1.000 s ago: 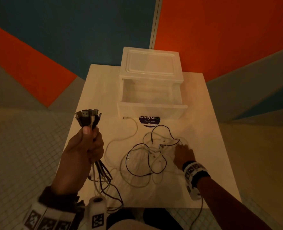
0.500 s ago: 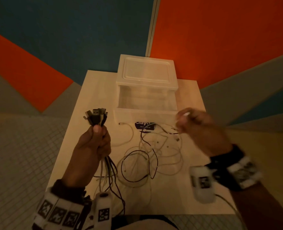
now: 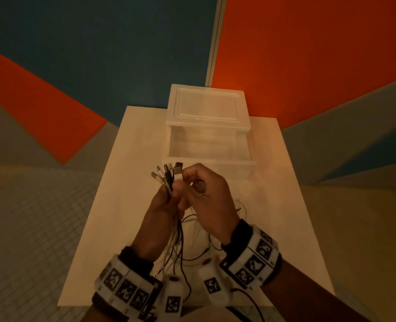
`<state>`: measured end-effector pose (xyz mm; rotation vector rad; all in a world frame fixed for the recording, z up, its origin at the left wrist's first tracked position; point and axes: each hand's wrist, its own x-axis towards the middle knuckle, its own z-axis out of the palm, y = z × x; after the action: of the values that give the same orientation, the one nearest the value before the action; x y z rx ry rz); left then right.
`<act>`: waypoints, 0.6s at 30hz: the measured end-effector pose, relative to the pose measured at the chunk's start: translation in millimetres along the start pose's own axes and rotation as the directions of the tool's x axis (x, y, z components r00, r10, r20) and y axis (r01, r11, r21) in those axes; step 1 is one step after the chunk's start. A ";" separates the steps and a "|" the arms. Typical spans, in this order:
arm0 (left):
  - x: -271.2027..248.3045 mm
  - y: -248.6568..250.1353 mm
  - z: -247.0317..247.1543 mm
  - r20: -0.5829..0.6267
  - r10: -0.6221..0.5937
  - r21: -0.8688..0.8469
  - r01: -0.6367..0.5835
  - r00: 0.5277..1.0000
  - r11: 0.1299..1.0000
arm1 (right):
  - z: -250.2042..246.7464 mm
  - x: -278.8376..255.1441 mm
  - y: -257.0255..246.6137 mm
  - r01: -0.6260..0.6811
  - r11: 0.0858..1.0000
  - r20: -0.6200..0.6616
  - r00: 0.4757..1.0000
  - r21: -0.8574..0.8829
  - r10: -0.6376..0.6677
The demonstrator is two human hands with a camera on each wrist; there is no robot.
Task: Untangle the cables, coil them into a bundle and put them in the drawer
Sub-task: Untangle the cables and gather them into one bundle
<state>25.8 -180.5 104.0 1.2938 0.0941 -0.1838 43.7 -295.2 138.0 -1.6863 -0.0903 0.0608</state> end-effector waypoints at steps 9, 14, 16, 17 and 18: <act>-10.3 -1.0 6.2 0.020 0.052 0.000 -0.052 0.998 0.999 | 12.6 0.5 10.8 -0.010 0.987 -0.258 0.966 -0.159 -0.032; -10.2 -2.3 3.8 0.042 0.055 -0.078 -0.052 0.998 0.996 | 13.1 0.8 17.1 -0.112 0.986 -0.216 0.973 -0.123 0.084; -9.1 -0.8 3.9 0.009 0.054 -0.077 -0.054 0.998 0.996 | 10.5 0.7 23.1 -0.141 0.986 -0.128 0.983 -0.092 0.129; -7.3 0.3 3.1 -0.026 0.057 -0.084 -0.059 0.998 0.995 | 7.8 0.2 29.4 -0.147 0.988 -0.053 0.988 -0.047 0.144; -4.8 1.6 1.3 -0.055 0.062 -0.104 -0.067 0.997 0.992 | 3.7 -1.3 37.7 -0.146 0.989 0.039 0.989 0.005 0.146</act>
<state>21.3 -181.0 106.7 1.1949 0.1044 -0.0893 43.0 -296.0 100.1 -1.6825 0.0045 0.2033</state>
